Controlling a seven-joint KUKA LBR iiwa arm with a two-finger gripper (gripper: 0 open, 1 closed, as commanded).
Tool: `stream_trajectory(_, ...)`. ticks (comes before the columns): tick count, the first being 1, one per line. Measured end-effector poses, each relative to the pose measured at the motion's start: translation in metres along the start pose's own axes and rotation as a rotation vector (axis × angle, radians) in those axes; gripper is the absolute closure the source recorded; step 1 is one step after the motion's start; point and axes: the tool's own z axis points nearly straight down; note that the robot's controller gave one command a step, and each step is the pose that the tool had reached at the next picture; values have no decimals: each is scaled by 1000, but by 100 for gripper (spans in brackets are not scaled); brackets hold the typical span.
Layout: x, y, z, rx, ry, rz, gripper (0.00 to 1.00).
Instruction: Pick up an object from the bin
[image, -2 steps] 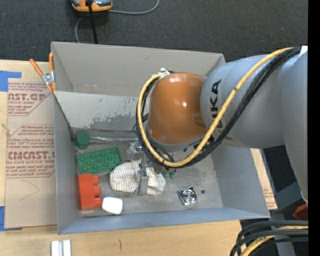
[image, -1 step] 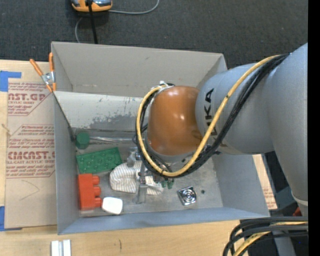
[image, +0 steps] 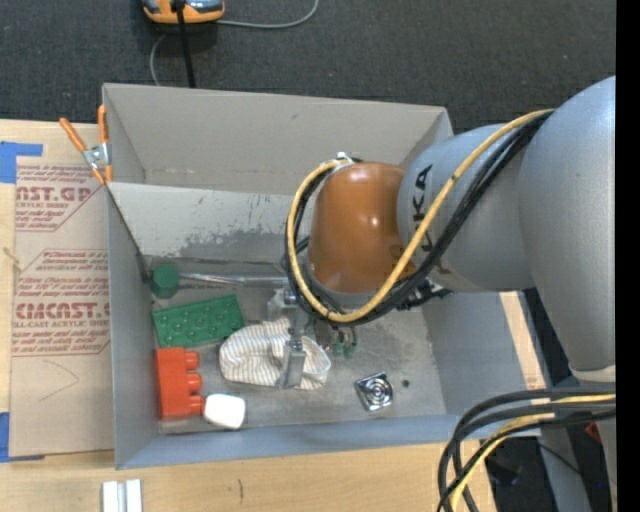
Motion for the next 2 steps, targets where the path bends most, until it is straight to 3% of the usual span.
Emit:
stream_trajectory(1,-12,-8,20,3,1,195,0)
stream_trajectory(2,11,-3,38,0,1,273,0)
